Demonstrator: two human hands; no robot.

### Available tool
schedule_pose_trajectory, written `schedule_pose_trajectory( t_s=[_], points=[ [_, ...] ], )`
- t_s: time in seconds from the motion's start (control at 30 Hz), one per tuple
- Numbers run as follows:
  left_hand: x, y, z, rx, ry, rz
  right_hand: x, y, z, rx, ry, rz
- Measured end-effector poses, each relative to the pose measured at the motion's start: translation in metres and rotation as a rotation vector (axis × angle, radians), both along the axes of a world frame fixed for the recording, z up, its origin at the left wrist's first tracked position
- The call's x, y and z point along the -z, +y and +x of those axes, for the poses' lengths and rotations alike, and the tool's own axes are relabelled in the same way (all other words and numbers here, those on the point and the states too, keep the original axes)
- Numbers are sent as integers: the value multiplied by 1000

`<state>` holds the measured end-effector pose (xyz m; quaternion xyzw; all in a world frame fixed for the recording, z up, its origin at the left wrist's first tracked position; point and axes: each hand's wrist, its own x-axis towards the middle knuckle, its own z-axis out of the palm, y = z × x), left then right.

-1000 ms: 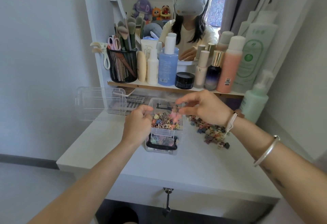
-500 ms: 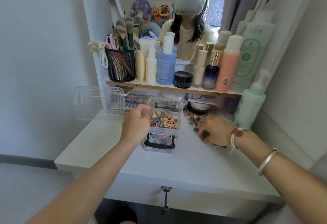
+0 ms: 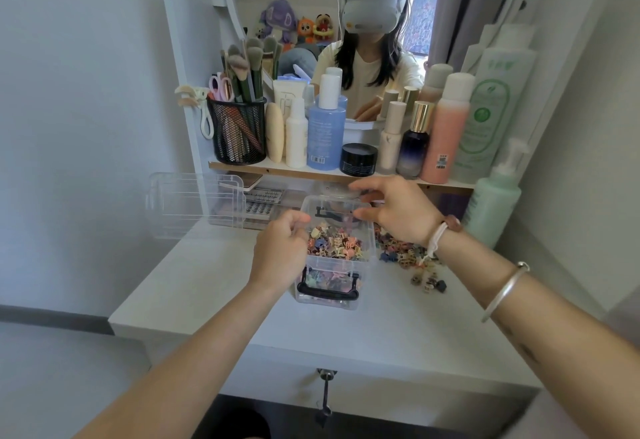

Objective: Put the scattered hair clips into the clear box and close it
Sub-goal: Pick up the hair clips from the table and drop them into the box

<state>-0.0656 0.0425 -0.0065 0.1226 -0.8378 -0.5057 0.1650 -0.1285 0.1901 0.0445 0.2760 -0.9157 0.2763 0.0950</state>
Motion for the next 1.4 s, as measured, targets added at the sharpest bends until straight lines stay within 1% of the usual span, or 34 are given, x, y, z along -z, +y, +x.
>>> schedule_pose_trajectory(
  t_s=[0.03,0.13,0.17,0.23,0.37,0.43,0.47,0.63,0.77,0.83,0.9,1.0,1.03,1.07,1.13,1.27,1.33,1.4],
  points=[
    [0,1,0,4,1,1,0,0,-1,12,-8,21],
    [2,0,-1,9,10,3,-4,15,-4,100,21,-6],
    [2,0,-1,6,12,1,-4,22,-5,119,12,24],
    [2,0,-2,-2,16,-5,0,39,-6,131,-39,203],
    [3,1,-2,-5,20,-2,23,59,-3,116,-228,589],
    [3,1,-2,-5,20,-1,35,61,-1,108,-257,695],
    [3,1,-2,-4,20,0,41,61,0,109,-256,708],
    [2,1,-1,-2,16,10,50,53,0,70,-180,635],
    [2,1,-1,1,14,14,47,50,1,26,-137,580],
    [2,1,-1,1,11,8,40,50,-1,31,-106,516],
    [2,1,-1,4,13,9,27,50,-1,67,-90,354],
    [2,1,-1,5,7,1,5,41,2,97,-46,-39],
    [2,1,0,5,6,-1,0,34,3,90,-7,-106],
    [2,1,0,5,6,-1,-4,26,4,69,23,-127],
    [1,2,0,6,2,0,-6,10,5,14,40,-88],
    [0,2,1,7,2,3,-4,0,2,-45,-47,71],
    [0,1,0,6,1,6,-5,8,-1,-30,-65,37],
    [1,1,-1,0,-2,8,-5,21,-5,20,-80,-66]
  ],
)
